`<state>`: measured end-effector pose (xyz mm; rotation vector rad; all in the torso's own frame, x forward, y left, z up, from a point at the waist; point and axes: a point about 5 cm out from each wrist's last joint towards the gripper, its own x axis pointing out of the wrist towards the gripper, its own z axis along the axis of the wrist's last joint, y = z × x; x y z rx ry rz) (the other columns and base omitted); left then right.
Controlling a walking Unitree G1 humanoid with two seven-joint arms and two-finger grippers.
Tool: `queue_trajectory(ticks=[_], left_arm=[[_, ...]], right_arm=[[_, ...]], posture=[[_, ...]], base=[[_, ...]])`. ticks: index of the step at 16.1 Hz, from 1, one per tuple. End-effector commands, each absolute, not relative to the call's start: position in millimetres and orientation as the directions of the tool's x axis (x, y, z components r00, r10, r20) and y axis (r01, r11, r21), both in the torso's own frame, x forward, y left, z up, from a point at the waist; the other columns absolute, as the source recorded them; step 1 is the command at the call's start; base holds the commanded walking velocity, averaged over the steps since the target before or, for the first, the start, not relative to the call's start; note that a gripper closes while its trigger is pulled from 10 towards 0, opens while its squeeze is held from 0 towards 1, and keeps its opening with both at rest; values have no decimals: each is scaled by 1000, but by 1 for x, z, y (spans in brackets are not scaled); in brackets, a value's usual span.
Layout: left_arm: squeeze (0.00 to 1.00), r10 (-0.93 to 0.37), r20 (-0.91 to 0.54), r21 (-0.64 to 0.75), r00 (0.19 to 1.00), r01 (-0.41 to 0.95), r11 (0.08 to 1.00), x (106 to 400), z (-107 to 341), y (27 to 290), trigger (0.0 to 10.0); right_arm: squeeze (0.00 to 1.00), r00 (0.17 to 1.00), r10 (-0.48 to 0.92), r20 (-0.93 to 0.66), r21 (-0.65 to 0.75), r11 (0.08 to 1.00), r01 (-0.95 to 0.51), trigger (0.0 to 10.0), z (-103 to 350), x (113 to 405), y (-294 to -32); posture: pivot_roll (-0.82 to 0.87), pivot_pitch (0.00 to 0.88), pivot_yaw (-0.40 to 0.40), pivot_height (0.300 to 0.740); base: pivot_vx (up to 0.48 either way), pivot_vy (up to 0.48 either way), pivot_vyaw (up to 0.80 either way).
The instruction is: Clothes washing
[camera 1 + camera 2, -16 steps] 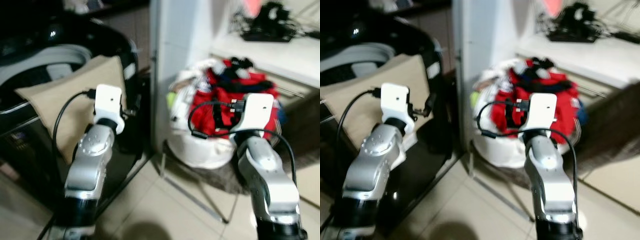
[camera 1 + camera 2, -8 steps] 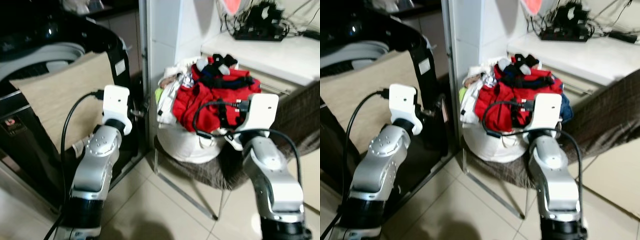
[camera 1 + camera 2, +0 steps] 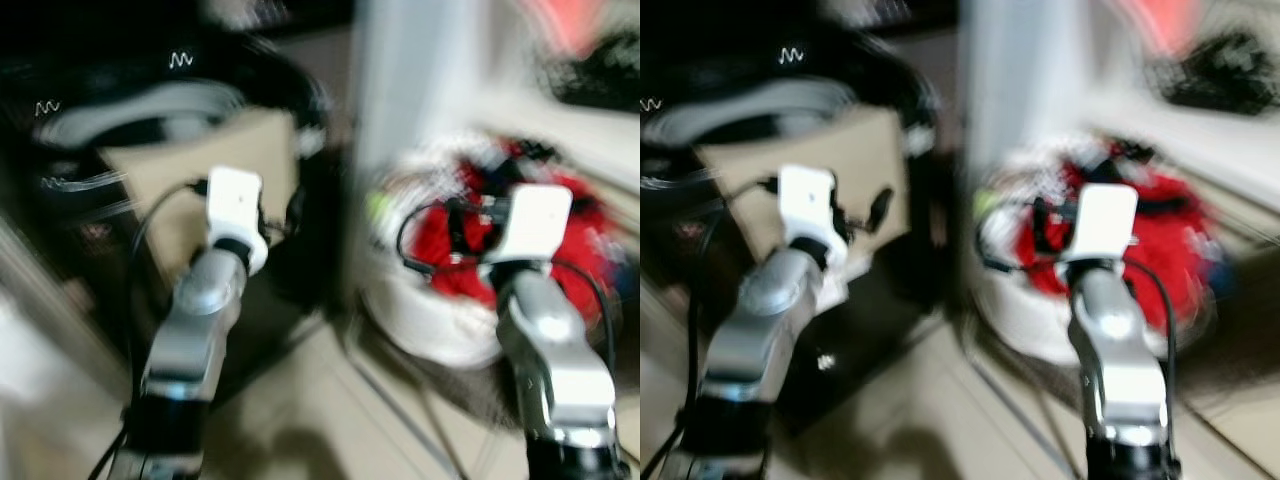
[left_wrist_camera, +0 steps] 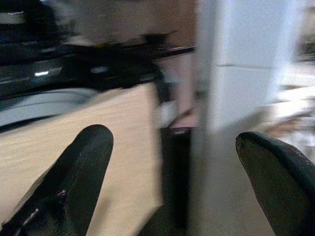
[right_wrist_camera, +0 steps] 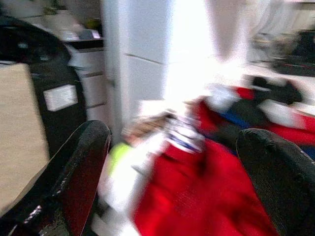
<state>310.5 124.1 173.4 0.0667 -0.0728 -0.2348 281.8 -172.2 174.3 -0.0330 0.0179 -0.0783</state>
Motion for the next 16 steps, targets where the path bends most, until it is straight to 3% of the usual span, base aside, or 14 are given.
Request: queue_trajectory(ticks=[1,8,13,16], left_arm=[[0,-212,73,79,974,207,975,312,177,130,10000],[0,-212,74,68,975,207,976,310,176,133,10000],[0,-247,83,57,966,243,968,307,177,125,10000],[0,-279,98,41,955,277,960,304,179,123,10000]], right_arm=[[0,998,-55,-24,-35,998,54,10000,174,285,-168],[0,1000,-30,-2,-21,999,30,10000,178,282,-165],[0,998,-57,12,19,998,56,10000,184,276,-169],[0,995,-88,36,16,996,87,10000,190,268,-168]], posture=[[-131,0,-14,740],[-136,0,-13,740],[-153,0,-2,740],[-152,0,-4,740]], base=[[458,0,0],[458,0,0],[457,0,-800],[448,0,0]])
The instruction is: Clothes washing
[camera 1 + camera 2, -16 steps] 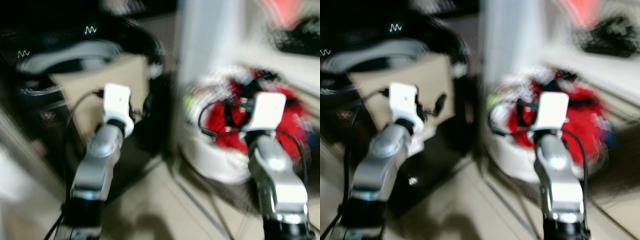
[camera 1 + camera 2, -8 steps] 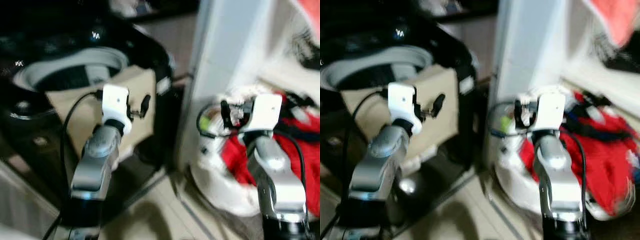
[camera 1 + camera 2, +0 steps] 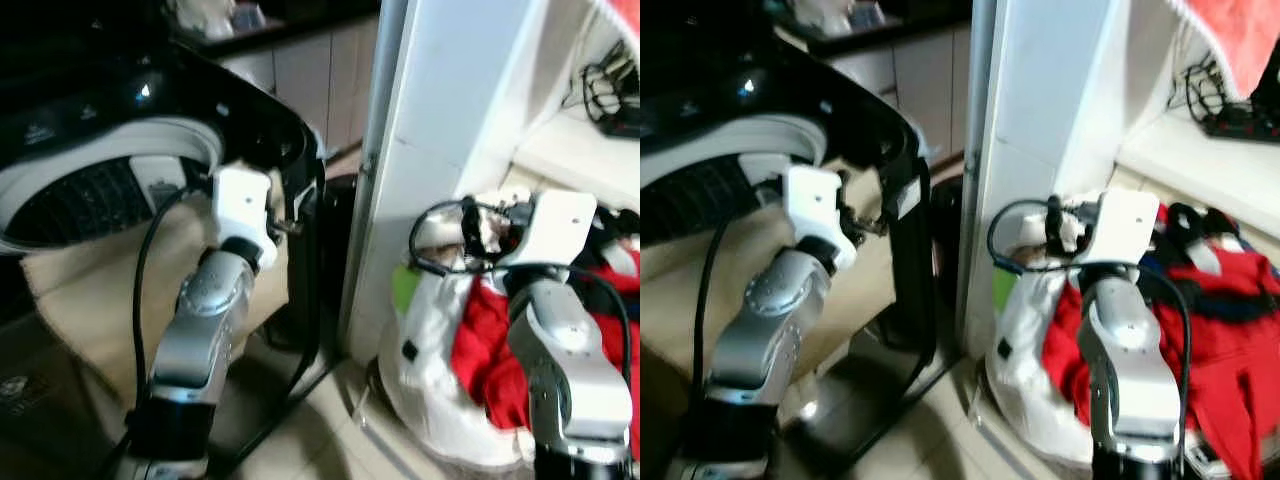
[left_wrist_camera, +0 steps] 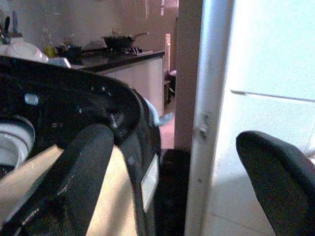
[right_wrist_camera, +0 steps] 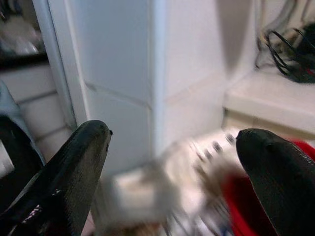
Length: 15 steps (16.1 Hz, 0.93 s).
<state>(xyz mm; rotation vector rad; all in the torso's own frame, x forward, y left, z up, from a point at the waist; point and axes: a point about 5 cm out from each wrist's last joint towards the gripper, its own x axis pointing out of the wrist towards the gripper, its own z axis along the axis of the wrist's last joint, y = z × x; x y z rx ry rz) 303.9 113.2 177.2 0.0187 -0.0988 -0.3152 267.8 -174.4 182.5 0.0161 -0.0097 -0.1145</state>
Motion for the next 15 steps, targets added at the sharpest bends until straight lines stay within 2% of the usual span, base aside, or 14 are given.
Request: queue_trajectory(ticks=[1,9,12,15], left_arm=[[0,-298,97,14,950,298,954,300,177,122,10000],[0,-300,65,24,952,299,954,281,172,130,10000],[0,-311,57,33,949,309,950,284,173,126,10000],[0,-344,80,41,935,342,939,285,178,120,10000]], right_arm=[[0,995,-93,31,23,995,92,10000,189,263,-165],[0,994,-103,-33,36,994,104,10000,181,251,-163],[0,983,-176,-47,-66,983,173,10000,181,253,-173],[0,967,-249,-52,-103,965,243,10000,184,257,-188]], posture=[[-151,0,-4,740],[-150,0,-11,740],[-151,0,-17,740],[-155,0,-14,740]], base=[[0,0,0],[0,0,0],[0,0,0],[0,0,0]])
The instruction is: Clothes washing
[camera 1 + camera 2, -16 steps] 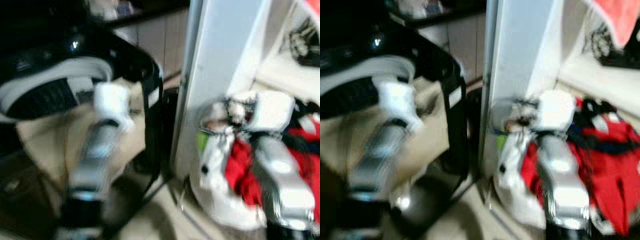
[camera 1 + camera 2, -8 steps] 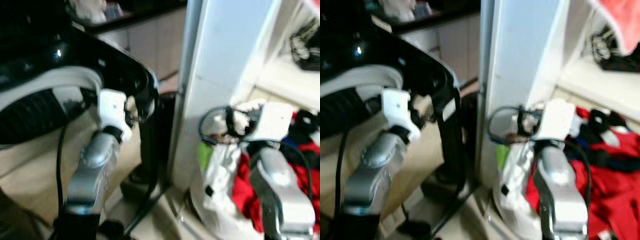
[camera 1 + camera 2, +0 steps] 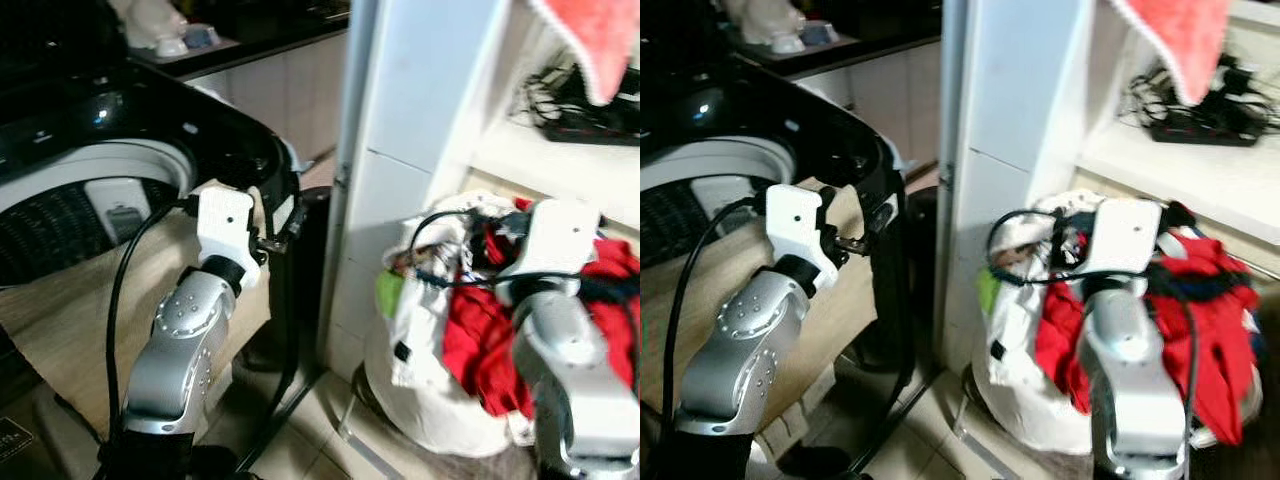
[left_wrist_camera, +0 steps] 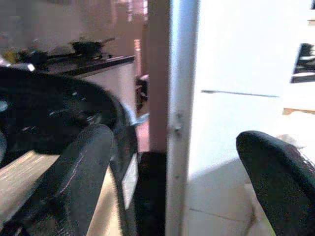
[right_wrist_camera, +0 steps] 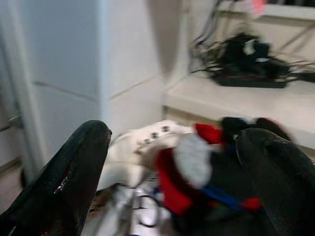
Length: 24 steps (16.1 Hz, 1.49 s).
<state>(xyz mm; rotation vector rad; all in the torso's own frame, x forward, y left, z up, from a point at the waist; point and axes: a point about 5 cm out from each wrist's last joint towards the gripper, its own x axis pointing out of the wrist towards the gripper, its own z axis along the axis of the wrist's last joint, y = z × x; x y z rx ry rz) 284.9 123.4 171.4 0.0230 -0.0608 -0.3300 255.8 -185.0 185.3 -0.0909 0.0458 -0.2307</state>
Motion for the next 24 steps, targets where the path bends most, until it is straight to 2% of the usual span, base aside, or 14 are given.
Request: queue_trajectory(ticks=[1,6,8,13,16,17,18,19,21,22,24], left_arm=[[0,-346,82,45,934,344,938,286,178,119,10000],[0,-264,36,114,964,258,959,298,174,124,10000],[0,-252,23,62,967,251,966,299,173,127,10000],[0,-198,18,119,980,195,974,298,174,136,10000],[0,-179,1,137,984,177,975,294,171,139,10000],[0,-153,26,161,988,147,976,293,170,140,10000],[0,-152,53,174,987,141,975,290,170,139,10000],[0,-153,61,176,986,140,974,290,171,138,10000],[0,-191,95,140,977,176,974,289,178,136,10000],[0,-217,102,164,971,198,966,291,183,135,10000],[0,-197,127,156,972,177,972,296,191,137,10000]], right_arm=[[0,969,-242,-49,-100,967,236,10000,186,259,-189],[0,995,-37,-92,-38,999,34,10000,182,264,-166],[0,994,-19,-105,-39,999,15,10000,180,265,-162],[0,987,66,-150,32,998,-62,10000,174,266,-155],[0,988,78,-132,19,997,-76,10000,174,265,-154],[0,996,-30,-87,-131,991,18,10000,172,266,-161],[0,997,-56,-60,-210,977,42,10000,168,265,-164],[0,997,-41,-63,-198,980,28,10000,167,264,-164],[0,999,-3,-34,-13,1000,3,10000,173,260,-168],[0,998,62,-4,-14,998,-62,10000,177,260,-162],[0,996,89,2,-69,994,-88,10000,177,262,-158]], posture=[[-155,0,-14,740],[-164,0,-9,740],[-162,0,-10,740],[-143,0,-22,740],[-134,0,-26,740],[-128,0,-32,740],[-129,0,-33,740],[-129,0,-33,740],[-122,0,-32,740],[-125,0,-29,740],[-127,0,-30,740]], base=[[0,0,0],[0,-147,0],[0,-240,0],[0,0,0],[0,0,0],[0,0,0],[0,0,0],[0,0,0],[0,0,0],[304,0,0],[319,0,0]])
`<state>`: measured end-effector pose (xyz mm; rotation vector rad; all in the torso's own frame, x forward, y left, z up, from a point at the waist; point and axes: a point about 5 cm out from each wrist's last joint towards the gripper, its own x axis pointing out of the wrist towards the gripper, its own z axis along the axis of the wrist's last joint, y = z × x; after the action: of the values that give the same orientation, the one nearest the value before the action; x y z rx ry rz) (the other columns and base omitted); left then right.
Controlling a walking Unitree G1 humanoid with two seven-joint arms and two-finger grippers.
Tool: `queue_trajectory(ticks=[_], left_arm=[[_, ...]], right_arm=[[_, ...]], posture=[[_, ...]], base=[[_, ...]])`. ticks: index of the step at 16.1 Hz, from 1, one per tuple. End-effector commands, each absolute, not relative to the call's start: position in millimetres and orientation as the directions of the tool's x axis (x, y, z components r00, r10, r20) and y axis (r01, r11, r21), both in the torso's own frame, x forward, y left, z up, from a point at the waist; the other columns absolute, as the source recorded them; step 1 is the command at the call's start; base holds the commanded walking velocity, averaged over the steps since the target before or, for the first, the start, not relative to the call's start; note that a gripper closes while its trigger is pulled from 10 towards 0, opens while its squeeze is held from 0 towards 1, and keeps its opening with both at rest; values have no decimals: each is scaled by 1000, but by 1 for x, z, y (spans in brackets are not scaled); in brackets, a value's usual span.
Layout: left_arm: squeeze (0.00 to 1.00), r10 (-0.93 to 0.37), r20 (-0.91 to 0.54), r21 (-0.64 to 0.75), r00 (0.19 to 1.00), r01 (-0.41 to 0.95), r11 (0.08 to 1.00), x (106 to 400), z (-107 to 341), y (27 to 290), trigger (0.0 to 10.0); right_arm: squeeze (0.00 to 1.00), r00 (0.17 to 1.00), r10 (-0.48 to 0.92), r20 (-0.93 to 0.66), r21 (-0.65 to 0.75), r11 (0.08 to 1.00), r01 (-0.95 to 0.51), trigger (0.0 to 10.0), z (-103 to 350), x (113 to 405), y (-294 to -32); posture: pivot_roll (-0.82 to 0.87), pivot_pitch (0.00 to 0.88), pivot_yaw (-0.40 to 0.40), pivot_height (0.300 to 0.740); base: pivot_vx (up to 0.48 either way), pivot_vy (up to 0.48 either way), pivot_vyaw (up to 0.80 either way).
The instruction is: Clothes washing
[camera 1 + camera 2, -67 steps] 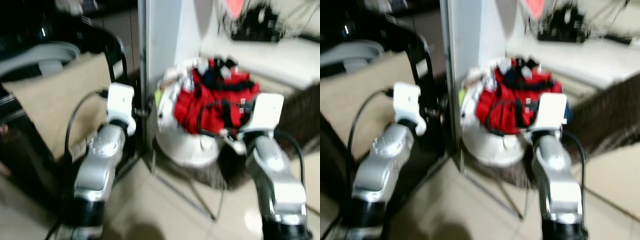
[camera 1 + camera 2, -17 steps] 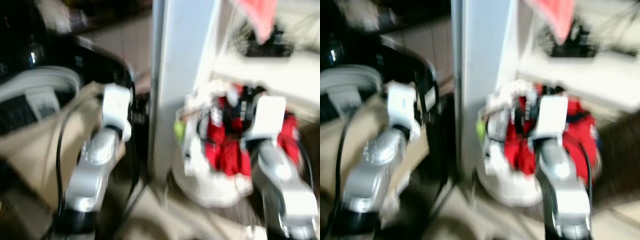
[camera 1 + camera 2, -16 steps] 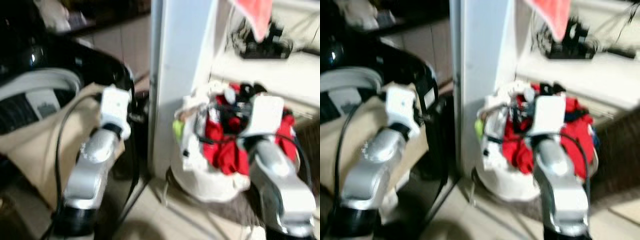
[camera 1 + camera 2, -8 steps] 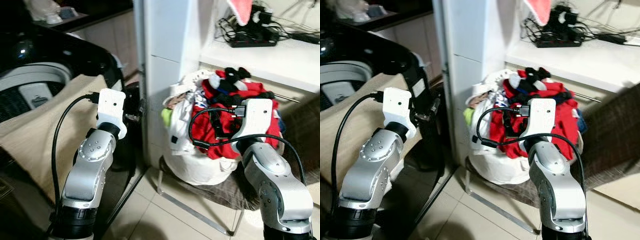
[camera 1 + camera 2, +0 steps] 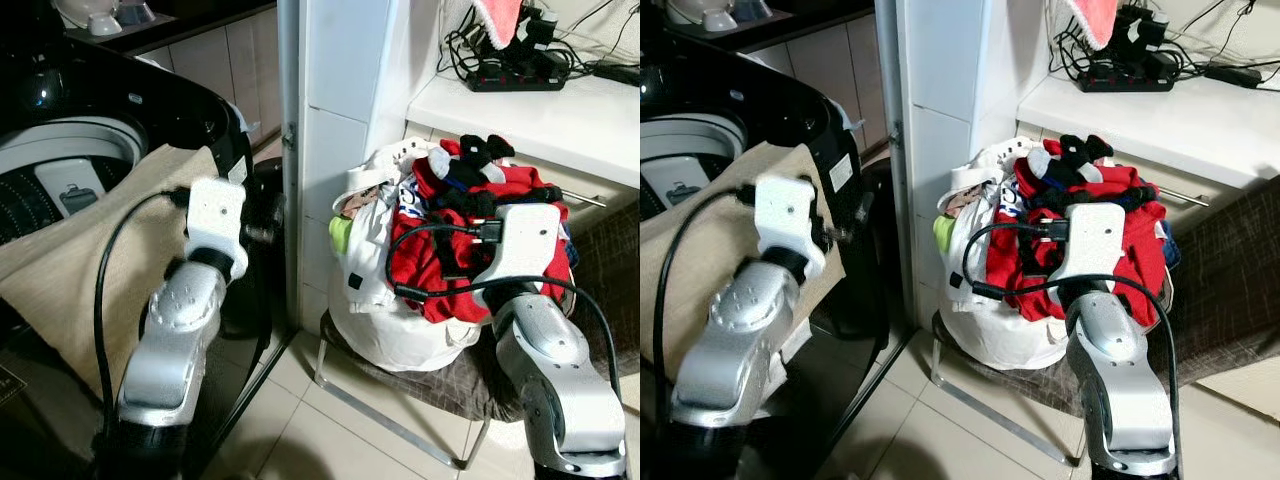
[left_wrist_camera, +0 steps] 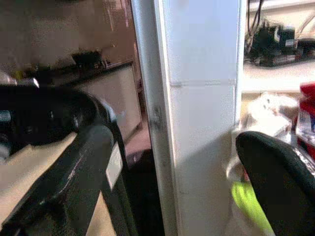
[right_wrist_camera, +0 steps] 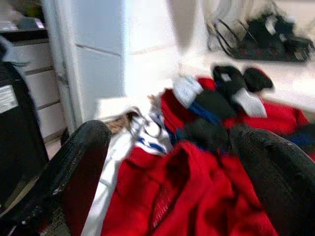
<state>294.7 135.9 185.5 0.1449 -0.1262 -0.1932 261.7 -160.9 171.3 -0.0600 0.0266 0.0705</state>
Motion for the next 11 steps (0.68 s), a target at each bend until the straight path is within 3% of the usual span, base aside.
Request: queue_trajectory(ticks=[1,3,11], left_arm=[[0,-197,131,151,972,176,973,296,192,137,10000],[0,-210,133,137,969,192,972,296,193,135,10000],[0,-217,115,103,969,205,973,294,190,131,10000]], right_arm=[[0,998,69,5,-67,995,-68,10000,178,262,-160],[0,999,47,14,-72,996,-45,10000,179,263,-164],[0,999,44,27,-63,997,-43,10000,183,260,-166]], posture=[[-127,0,-29,740],[-131,0,-25,740],[-145,0,-15,740]], base=[[330,0,606],[334,0,800],[294,0,0]])
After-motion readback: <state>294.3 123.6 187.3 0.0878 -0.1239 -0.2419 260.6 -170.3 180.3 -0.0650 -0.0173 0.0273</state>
